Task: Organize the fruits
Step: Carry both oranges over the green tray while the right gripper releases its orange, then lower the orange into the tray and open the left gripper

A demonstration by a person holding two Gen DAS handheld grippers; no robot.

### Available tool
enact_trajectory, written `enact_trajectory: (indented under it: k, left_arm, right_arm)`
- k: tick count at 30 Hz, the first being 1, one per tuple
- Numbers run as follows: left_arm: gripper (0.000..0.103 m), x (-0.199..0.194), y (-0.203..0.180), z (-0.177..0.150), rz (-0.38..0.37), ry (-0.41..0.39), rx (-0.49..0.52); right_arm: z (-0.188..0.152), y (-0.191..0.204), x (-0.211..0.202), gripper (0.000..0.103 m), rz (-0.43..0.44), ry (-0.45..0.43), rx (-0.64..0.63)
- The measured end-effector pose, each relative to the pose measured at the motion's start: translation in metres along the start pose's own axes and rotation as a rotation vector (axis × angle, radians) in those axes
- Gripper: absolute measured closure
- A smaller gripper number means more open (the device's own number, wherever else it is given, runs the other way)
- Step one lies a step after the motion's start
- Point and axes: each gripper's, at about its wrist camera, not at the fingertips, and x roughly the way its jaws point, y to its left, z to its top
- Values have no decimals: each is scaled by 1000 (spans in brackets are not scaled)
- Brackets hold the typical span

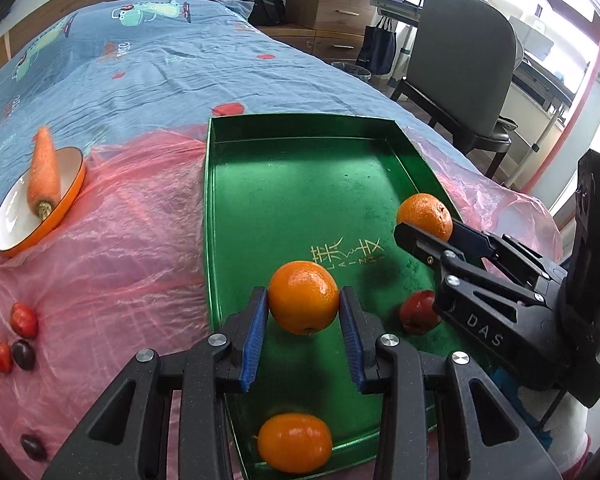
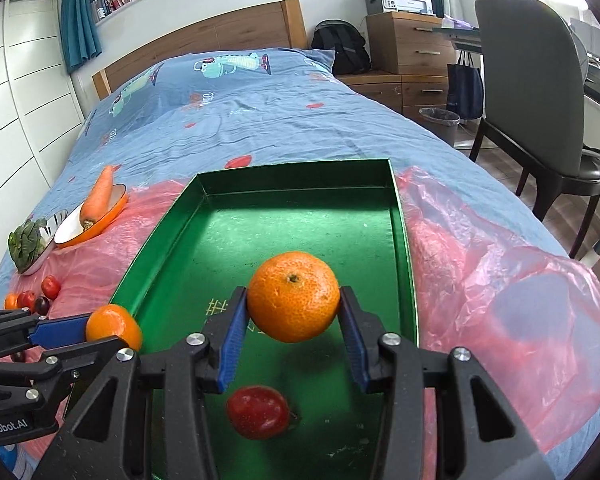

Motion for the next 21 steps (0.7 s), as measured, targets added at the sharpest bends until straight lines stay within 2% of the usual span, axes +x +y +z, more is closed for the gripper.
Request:
enact_trajectory:
  k: [6,15,21]
  left_arm:
    - [72,18,3,14,4,-2,-1]
    - [71,29,8,4,24,2,-26]
    - [68,37,3,-1,10,25,-38]
  right_arm:
    - [-3,0,11,27,-18,37,-38]
    - [-1,-2,31,26,-66,108,-88]
    - [-2,-3,32,25,-63,113,-88]
